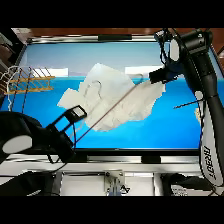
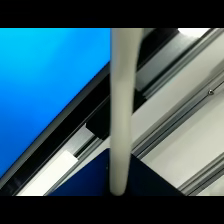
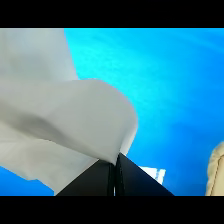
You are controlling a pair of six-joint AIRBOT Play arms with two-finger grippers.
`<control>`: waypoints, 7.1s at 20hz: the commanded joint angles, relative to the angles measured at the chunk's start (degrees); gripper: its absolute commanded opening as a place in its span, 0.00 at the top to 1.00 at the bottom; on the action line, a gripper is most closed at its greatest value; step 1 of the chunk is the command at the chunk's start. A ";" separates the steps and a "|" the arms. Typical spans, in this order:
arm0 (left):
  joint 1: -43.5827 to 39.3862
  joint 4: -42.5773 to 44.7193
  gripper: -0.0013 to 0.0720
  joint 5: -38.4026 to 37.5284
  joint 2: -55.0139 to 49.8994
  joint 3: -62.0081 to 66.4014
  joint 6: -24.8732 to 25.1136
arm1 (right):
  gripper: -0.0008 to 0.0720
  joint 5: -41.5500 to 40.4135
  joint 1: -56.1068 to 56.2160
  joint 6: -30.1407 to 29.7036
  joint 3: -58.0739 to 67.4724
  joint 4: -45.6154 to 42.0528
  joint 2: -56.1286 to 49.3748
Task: Fold the shirts.
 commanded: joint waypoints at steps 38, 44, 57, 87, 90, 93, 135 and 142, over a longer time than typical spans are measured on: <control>3.06 -2.38 0.92 24.74 -9.68 -5.49 8.17 | 0.92 -4.28 14.45 -15.63 3.34 4.98 10.51; 6.43 -5.66 0.92 24.20 -12.22 -5.53 9.53 | 0.92 -3.89 19.34 -14.43 3.34 -4.33 14.19; 5.97 -11.08 0.92 32.06 -9.70 -5.25 11.50 | 0.92 -1.20 27.91 -14.10 3.32 1.14 10.82; 7.13 -17.70 0.92 23.23 -9.49 -5.22 21.53 | 0.17 8.92 -36.24 -78.38 3.28 47.43 5.73; 7.15 -16.81 0.92 21.75 -9.46 -5.22 22.67 | 0.17 8.68 -32.06 -79.08 3.28 47.47 3.19; 7.15 -15.98 0.92 20.02 -9.46 -5.22 24.26 | 0.10 8.09 -27.39 -80.06 3.28 47.41 0.39; 38.21 -3.30 0.02 26.05 -8.11 14.23 19.85 | 0.92 14.25 -18.82 -71.28 -7.37 44.85 4.09; 56.50 -15.37 0.31 22.49 -0.61 8.66 2.58 | 0.92 9.60 -18.82 -57.44 -7.37 48.63 13.16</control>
